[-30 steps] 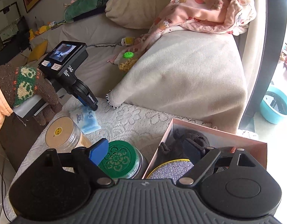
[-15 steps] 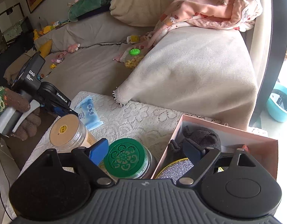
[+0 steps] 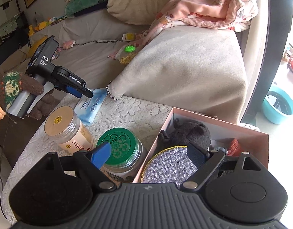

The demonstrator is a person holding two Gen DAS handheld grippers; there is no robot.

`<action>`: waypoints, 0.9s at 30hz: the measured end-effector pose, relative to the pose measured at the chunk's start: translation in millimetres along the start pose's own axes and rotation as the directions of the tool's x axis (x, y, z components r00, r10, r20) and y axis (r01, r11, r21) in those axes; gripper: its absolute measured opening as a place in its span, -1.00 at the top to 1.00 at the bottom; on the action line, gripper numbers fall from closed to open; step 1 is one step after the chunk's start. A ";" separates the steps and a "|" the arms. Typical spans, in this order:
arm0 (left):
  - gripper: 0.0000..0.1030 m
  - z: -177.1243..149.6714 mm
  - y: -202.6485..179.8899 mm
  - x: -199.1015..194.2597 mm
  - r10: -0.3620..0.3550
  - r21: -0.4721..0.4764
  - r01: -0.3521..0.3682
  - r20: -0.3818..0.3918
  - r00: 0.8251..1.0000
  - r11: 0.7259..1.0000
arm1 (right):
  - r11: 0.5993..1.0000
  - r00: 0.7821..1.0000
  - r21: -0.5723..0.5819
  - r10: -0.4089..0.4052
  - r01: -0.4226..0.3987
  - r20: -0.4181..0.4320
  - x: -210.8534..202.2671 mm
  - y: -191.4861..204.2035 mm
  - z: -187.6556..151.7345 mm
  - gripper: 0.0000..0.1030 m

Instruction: Organize soft objects

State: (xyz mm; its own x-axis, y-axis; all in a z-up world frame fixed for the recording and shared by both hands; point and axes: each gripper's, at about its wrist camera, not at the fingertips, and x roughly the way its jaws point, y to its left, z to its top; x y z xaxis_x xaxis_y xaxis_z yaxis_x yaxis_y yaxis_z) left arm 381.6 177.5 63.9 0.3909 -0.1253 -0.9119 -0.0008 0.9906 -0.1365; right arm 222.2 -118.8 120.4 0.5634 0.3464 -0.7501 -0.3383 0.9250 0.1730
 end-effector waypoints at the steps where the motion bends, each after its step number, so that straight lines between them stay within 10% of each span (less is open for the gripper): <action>1: 0.03 0.8 -8.1 -2.7 0.000 0.018 0.001 -0.005 1.000 1.000 | 1.000 1.000 0.008 0.007 -0.007 -0.002 2.9 -0.4 1.2 -0.70; 8: -0.07 -0.2 -47.4 25.4 0.087 0.117 -0.071 -0.134 0.987 0.991 | 0.999 0.999 0.011 0.052 -0.051 -0.006 9.4 7.7 -0.4 -0.70; 14: -0.79 3.2 -47.5 31.6 -0.018 0.111 0.038 -0.173 0.985 0.993 | 0.999 0.999 0.022 0.037 -0.037 -0.014 7.4 0.7 -5.0 -0.70; 16: -0.72 2.2 -41.0 28.1 -0.022 0.083 0.036 -0.155 0.988 0.996 | 0.998 0.999 0.040 0.042 -0.041 -0.020 9.9 -1.6 -5.2 -0.70; 21: -0.28 -6.3 -29.6 12.6 0.241 0.157 -0.229 -0.059 0.969 0.961 | 0.998 0.998 0.029 0.058 -0.057 -0.031 13.4 2.5 -8.6 -0.70; 27: -0.42 -4.9 -2.9 14.7 0.006 -0.052 -0.010 -0.084 0.996 0.999 | 0.998 0.997 0.019 0.068 -0.068 -0.030 14.0 5.9 -7.4 -0.70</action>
State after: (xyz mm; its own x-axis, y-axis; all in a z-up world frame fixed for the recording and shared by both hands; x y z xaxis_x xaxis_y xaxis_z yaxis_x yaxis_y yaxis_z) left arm 382.9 172.5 49.0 0.3119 -0.1237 -0.9420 -0.0529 0.9877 -0.1473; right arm 222.5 -109.6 106.2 0.5159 0.4040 -0.7554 -0.3611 0.9022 0.2359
